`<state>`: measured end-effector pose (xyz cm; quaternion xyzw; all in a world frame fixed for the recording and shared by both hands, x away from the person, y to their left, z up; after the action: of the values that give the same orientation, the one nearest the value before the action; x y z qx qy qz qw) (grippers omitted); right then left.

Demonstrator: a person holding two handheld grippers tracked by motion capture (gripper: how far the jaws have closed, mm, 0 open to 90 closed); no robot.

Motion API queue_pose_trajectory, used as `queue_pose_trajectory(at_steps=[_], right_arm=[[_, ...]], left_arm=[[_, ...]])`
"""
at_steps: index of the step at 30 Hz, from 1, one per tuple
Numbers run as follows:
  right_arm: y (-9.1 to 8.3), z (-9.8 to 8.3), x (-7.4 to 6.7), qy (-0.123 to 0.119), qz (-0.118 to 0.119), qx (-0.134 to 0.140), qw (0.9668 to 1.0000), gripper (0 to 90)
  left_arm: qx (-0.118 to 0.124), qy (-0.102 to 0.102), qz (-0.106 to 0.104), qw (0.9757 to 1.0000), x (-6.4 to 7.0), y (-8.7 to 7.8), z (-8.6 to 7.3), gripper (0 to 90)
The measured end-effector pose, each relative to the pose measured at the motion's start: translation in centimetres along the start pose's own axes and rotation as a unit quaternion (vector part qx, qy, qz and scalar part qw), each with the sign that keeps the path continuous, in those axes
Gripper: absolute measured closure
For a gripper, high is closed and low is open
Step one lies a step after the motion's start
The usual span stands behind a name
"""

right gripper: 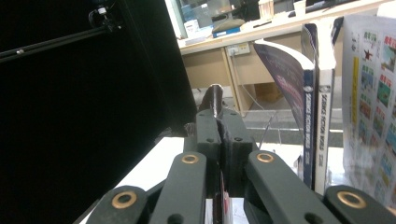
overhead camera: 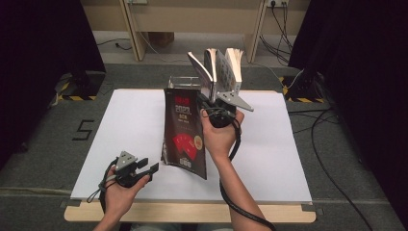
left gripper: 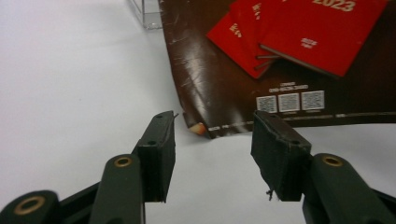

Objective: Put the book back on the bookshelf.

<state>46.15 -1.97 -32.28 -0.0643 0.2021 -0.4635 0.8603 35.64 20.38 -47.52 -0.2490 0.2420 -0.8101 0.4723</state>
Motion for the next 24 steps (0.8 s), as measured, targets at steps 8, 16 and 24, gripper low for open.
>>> queue_pose_trajectory(at_steps=[8, 16, 24], right_arm=[[0.8, 0.4, -0.4, 0.000, -0.004, 0.007, 1.0000, 88.1], [1.2, 0.4, -0.8, 0.001, -0.006, 0.006, 1.0000, 88.1], [1.2, 0.2, -0.6, 0.000, -0.008, 0.004, 1.0000, 88.1]], left_arm=[[0.021, -0.001, -0.039, 0.9990, 2.0, -0.4, 2.0, 50.1], [0.048, 0.020, -0.075, 0.9959, 5.2, -0.4, 6.9, 50.4], [0.053, 0.030, -0.080, 0.9949, 7.0, 0.4, 10.0, 50.0]])
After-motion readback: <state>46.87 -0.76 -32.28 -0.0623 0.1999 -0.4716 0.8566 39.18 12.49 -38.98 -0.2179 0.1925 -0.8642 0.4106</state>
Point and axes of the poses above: each handheld gripper's, and its own axes: y roughly forward along the jaws, z roughly out of its top, x roughly to its right, the point moved 5 cm from there along y, roughly forward along the jaws, and after that the axes turned 9 degrees about -x, right-handed, at the moved point
